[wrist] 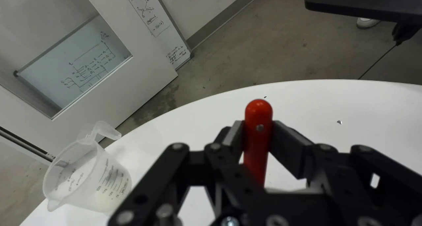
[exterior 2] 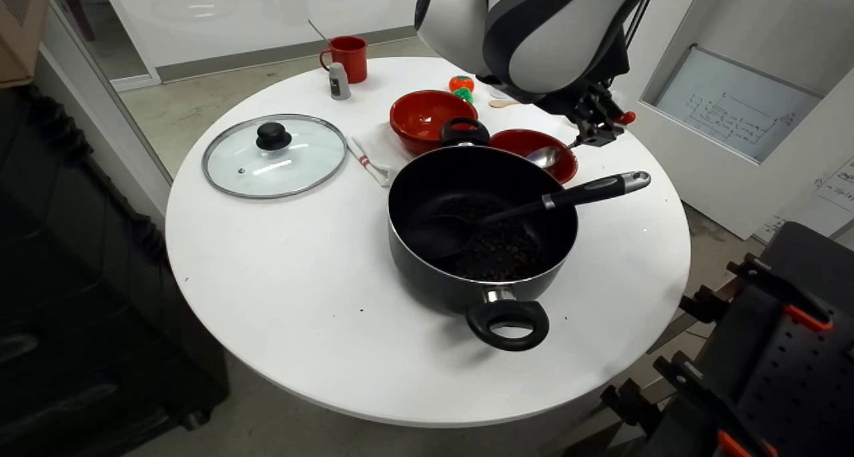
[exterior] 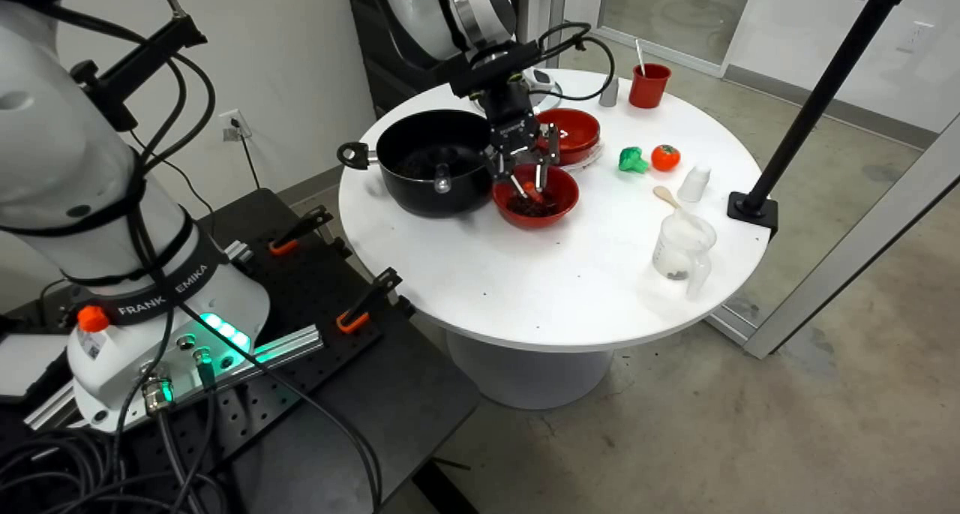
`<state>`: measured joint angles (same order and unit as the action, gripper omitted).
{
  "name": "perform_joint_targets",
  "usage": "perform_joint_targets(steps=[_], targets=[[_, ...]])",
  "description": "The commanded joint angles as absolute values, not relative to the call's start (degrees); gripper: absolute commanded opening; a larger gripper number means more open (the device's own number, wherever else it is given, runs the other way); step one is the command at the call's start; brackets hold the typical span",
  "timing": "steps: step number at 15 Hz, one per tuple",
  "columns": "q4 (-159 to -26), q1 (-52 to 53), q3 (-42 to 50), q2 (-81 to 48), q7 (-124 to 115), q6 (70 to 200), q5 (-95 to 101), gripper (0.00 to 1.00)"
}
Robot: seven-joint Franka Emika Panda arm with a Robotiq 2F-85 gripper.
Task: Use the spoon to scoop some beans from the red bowl and put them in the pot
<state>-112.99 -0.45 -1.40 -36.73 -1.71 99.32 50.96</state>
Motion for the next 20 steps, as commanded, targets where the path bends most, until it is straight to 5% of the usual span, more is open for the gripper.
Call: perform_joint_targets(steps=[1,20], targets=[[-106.29,0.45,-0.67,-41.38,0.96,94.45,48.03,0.06],[-101.05,0.00,-1.82,-48.01,2.94,90.62,43.60,0.06]])
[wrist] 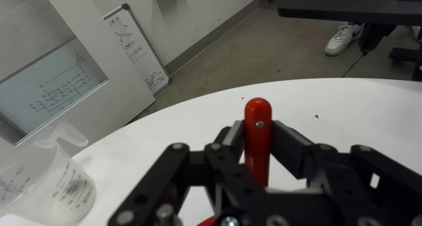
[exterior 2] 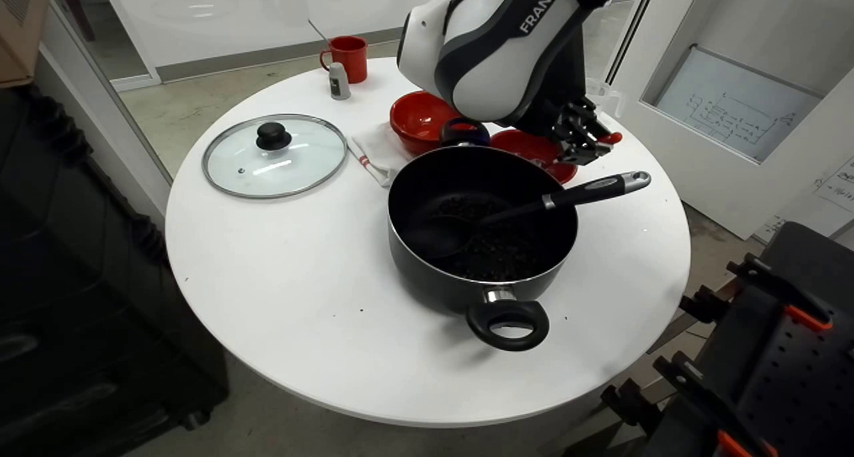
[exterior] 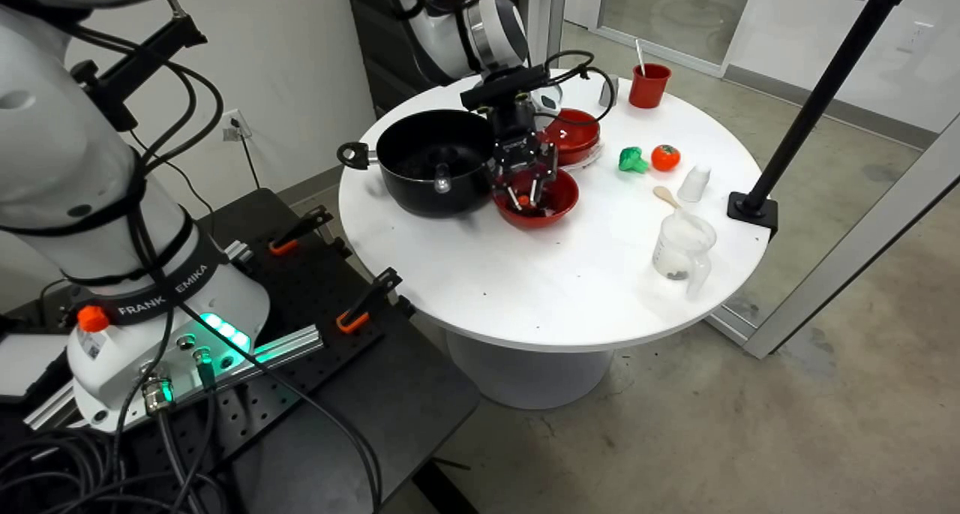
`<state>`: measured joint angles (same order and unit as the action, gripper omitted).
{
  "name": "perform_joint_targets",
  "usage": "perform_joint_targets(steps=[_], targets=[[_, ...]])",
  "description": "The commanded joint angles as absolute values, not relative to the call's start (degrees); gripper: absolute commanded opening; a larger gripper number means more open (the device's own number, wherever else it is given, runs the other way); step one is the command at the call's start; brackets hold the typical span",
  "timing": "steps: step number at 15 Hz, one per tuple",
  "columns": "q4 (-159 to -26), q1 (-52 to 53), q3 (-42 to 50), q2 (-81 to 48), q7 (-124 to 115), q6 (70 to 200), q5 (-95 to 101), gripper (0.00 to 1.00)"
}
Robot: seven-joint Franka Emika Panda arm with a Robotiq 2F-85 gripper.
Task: Use the spoon to scoop some beans from the red bowl and put them in the pot
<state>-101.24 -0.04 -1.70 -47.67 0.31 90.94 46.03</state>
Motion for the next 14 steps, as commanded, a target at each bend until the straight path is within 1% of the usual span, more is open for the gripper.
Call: perform_joint_targets(steps=[1,14], targets=[[-101.24,-0.17,-1.96,-47.93,3.54,90.92,42.98,0.06],[-98.57,-5.97,-1.86,-47.48,16.38,93.34,23.14,0.06]])
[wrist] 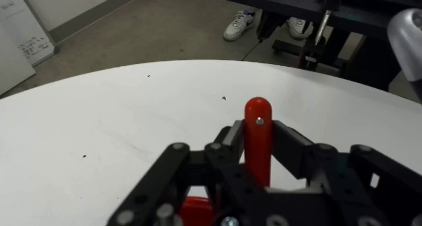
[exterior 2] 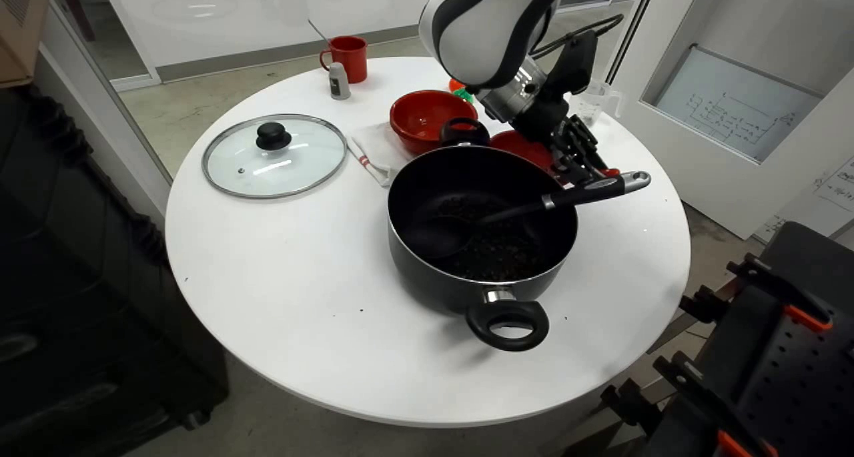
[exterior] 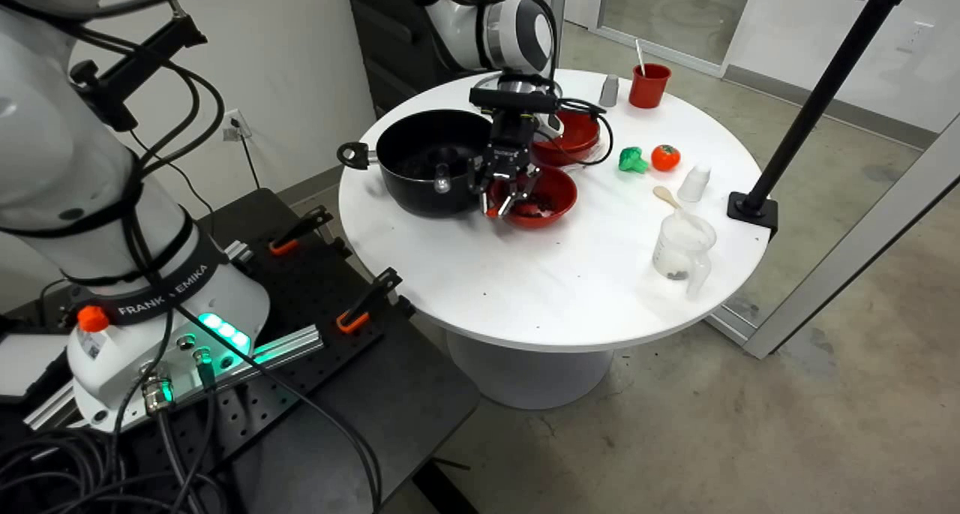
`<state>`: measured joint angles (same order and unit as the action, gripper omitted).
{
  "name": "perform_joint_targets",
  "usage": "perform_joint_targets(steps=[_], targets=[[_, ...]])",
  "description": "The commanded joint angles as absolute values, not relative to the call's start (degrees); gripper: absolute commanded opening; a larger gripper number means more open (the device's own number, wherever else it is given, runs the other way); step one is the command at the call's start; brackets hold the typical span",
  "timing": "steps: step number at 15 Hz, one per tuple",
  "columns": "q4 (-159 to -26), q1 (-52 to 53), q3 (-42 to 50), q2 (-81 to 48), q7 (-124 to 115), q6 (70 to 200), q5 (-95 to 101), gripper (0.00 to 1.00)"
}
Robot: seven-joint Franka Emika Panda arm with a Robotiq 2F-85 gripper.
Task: Use the spoon to scoop some beans from the red bowl and put them in the pot
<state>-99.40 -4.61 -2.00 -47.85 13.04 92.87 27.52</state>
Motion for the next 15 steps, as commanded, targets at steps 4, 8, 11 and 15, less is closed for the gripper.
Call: perform_joint_targets(steps=[4,8,11,15], targets=[[-98.01,-7.70,-1.52,-46.97,18.79,93.59,19.65,0.06],[-97.43,-9.24,-1.18,-46.21,20.35,93.97,17.16,0.06],[-97.56,-10.03,-0.88,-45.11,20.90,95.24,16.21,0.06],[-99.18,-10.71,-0.82,-42.88,21.49,98.38,15.49,0.06]])
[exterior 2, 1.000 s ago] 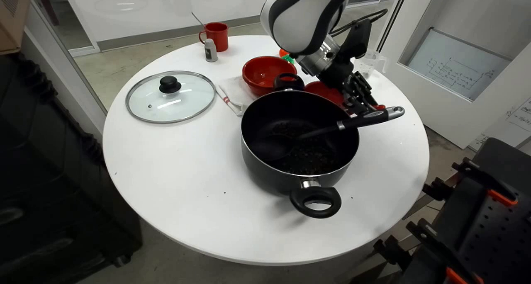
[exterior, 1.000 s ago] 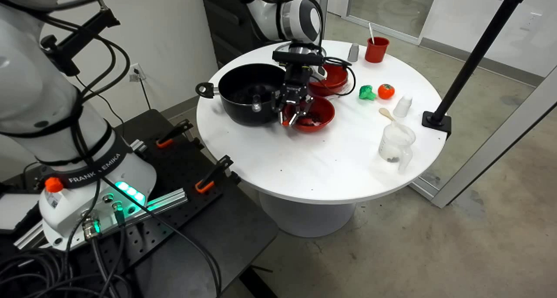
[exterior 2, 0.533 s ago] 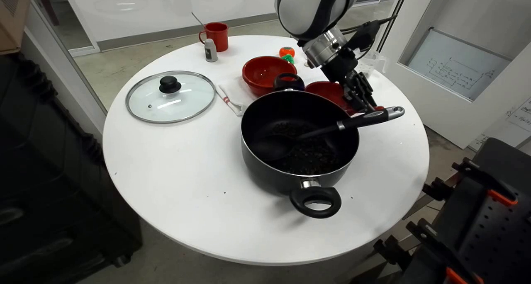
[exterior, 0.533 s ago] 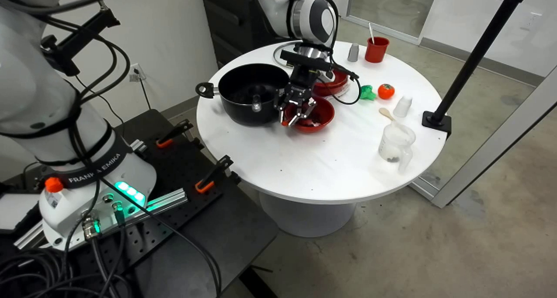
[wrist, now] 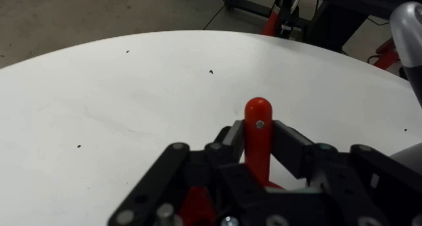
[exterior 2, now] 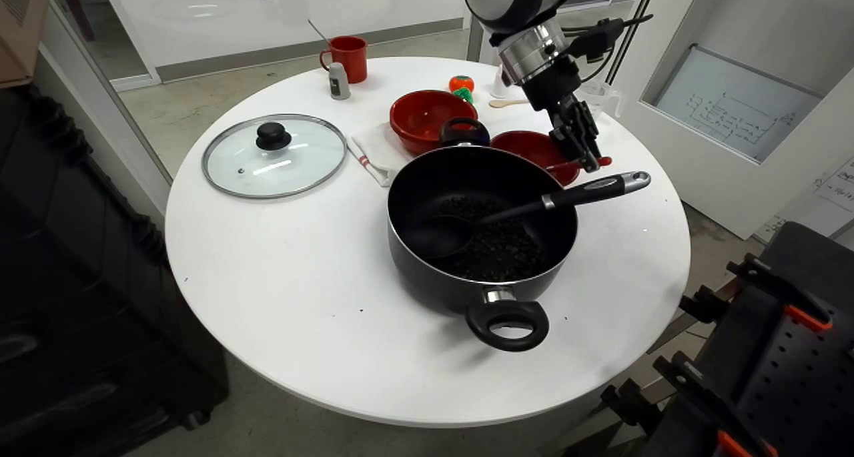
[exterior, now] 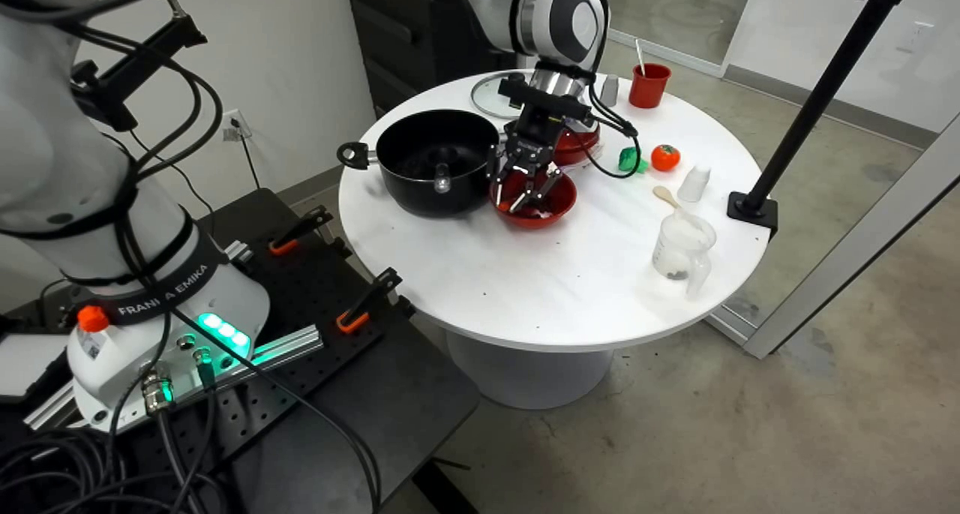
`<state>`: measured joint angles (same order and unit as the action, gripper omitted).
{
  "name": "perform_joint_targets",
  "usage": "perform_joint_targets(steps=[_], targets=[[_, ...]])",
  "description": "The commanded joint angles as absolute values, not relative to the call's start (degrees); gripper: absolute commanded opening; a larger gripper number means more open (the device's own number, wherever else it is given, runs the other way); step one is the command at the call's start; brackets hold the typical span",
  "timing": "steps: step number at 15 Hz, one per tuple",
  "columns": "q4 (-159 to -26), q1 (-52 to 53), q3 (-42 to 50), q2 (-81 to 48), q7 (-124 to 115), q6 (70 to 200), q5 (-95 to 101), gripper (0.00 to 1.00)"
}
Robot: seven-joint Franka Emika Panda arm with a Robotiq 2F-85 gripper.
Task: Use the spoon to scoop some beans from the red bowl and put them in the pot
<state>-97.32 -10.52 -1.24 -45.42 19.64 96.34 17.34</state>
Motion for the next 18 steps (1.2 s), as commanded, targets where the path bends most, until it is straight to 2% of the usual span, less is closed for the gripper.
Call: perform_joint_targets(steps=[1,18], targets=[[-99.71,-10.84,-0.85,-42.23,21.67,99.02,15.34,0.06],[-115.99,-12.31,1.24,-29.24,22.50,110.50,15.74,0.06]])
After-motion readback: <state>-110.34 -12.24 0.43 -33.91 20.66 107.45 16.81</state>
